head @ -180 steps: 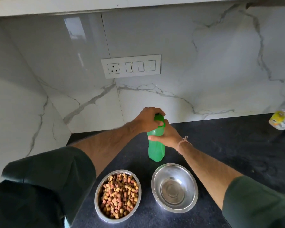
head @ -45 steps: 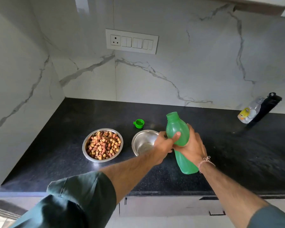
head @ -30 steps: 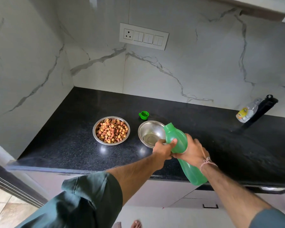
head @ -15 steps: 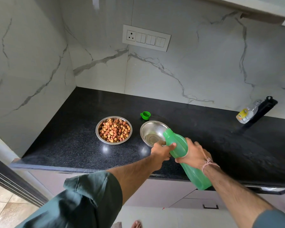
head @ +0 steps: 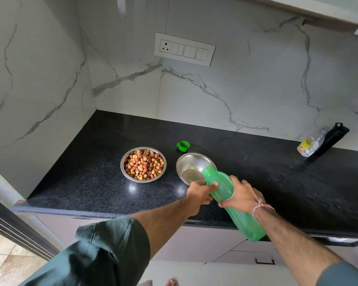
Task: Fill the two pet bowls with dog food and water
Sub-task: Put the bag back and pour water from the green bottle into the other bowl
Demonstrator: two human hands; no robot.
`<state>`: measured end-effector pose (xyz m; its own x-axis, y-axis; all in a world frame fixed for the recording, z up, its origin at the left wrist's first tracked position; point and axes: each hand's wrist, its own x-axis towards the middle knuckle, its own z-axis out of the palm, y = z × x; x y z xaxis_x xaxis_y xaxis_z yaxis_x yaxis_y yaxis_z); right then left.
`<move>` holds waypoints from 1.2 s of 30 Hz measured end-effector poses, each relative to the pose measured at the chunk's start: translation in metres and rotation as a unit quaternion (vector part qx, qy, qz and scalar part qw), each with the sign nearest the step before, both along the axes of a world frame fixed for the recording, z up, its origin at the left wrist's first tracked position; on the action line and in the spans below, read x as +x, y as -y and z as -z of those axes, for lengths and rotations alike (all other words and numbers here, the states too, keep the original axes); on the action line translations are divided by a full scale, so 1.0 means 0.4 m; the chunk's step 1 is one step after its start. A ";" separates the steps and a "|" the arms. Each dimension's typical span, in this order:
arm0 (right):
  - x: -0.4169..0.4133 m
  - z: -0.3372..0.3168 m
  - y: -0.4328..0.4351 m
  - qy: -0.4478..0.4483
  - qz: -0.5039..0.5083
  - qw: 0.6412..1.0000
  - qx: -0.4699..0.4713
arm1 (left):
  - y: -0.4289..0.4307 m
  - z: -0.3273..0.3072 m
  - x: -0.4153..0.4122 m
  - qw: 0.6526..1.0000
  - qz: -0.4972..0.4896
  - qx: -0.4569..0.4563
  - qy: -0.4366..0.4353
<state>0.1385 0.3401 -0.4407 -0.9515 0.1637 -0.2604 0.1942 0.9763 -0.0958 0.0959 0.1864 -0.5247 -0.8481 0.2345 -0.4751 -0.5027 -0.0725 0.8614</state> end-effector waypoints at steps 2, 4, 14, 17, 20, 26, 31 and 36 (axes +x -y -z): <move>-0.001 -0.002 0.000 0.003 -0.001 1.000 0.001 | 0.000 0.002 0.001 1.000 0.004 0.001 0.001; 0.000 -0.005 0.002 0.006 -0.003 1.000 0.002 | 0.000 0.002 0.003 1.000 0.004 0.003 0.003; -0.002 -0.013 0.001 0.017 -0.012 1.000 0.013 | 0.000 -0.006 0.012 1.000 0.001 0.008 0.006; -0.002 -0.014 0.000 0.020 -0.013 1.000 0.011 | 0.002 -0.009 0.013 1.000 0.004 0.001 0.004; -0.003 -0.017 0.000 0.025 -0.013 1.000 0.008 | 0.002 -0.011 0.015 1.000 0.009 -0.013 0.003; -0.005 -0.024 -0.003 0.035 -0.016 0.999 0.013 | 0.004 -0.019 0.018 1.000 0.015 -0.022 -0.001; -0.009 -0.032 -0.003 0.045 -0.019 0.999 0.014 | 0.003 -0.022 0.020 0.999 0.016 -0.028 -0.002; -0.010 -0.039 -0.003 0.050 -0.021 0.998 0.015 | 0.004 -0.027 0.022 0.999 0.017 -0.034 0.000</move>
<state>0.1347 0.3411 -0.4253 -0.9274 0.1327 -0.3499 0.1597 0.9859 -0.0494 0.1046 0.1850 -0.5138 -0.8401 0.2300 -0.4913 -0.5043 0.0029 0.8635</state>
